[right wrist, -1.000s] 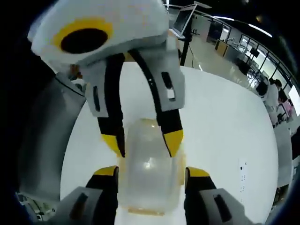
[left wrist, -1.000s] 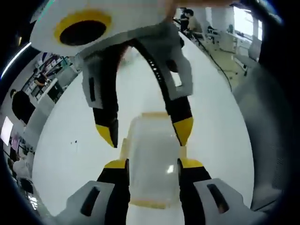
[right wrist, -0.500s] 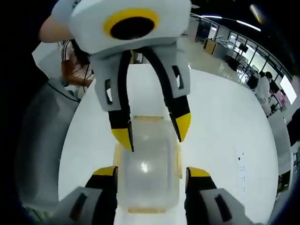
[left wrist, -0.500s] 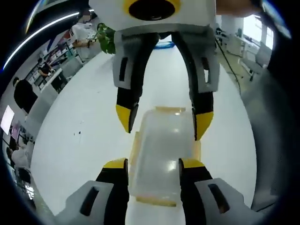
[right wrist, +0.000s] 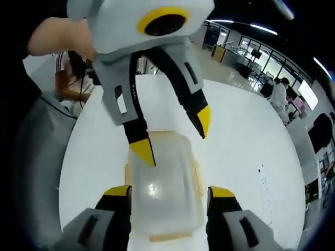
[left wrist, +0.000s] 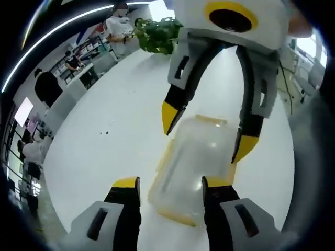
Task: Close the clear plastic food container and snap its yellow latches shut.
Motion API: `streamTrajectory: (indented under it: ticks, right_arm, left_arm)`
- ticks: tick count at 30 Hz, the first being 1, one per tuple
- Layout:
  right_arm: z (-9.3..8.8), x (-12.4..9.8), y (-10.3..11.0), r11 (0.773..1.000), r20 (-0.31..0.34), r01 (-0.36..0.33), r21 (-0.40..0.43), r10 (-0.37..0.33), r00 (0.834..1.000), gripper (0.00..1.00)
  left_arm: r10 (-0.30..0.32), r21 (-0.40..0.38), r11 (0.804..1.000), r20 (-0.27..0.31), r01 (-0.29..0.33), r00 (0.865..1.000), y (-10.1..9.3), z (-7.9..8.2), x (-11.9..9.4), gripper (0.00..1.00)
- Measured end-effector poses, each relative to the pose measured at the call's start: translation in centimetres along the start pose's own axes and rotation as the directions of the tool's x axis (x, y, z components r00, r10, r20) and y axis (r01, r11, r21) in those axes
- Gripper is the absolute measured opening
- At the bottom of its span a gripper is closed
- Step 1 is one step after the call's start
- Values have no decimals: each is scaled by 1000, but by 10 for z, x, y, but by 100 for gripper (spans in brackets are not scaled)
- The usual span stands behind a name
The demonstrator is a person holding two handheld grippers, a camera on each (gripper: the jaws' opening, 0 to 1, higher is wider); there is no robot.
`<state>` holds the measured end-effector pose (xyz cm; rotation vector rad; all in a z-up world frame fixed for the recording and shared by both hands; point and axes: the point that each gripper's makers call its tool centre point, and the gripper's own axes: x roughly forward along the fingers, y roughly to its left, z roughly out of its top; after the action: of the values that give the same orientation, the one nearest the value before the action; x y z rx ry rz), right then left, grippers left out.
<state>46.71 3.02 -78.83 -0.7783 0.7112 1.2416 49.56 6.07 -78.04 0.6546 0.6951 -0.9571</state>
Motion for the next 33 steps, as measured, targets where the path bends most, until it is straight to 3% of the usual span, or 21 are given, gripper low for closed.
streamTrajectory:
  ticks: [2,5,10,12,16,21,26,33]
  right_arm:
    - [-1,0,3,1000,8,3,25,-3,1000,57]
    - [-6,-1,0,996,7,51,77,-51,999,59]
    - [-14,-2,-3,982,-2,108,155,-109,994,60]
    - [-10,-5,-3,971,28,119,207,-127,991,60]
    - [-13,-7,-3,962,-1,166,217,-170,985,60]
    - [-18,-10,-6,934,-27,230,272,-232,972,59]
    - [-25,-14,-6,884,-57,307,352,-307,950,59]
    - [-25,-15,-6,843,-59,342,414,-350,935,62]
  left_arm:
    - [10,-23,1000,-13,-10,1000,-3,-2,1,49]
    - [19,-72,997,19,-17,1000,-6,3,1,50]
    - [80,-128,989,15,-78,997,-2,3,-3,50]
    - [106,-134,986,13,-103,994,1,2,-5,50]
    - [162,-113,980,-26,-164,986,3,-3,-7,50]
    - [207,-153,966,-30,-209,978,6,-3,-8,51]
    - [226,-244,944,-19,-223,974,5,0,-8,52]
    - [271,-308,914,-24,-265,962,12,-2,-13,52]
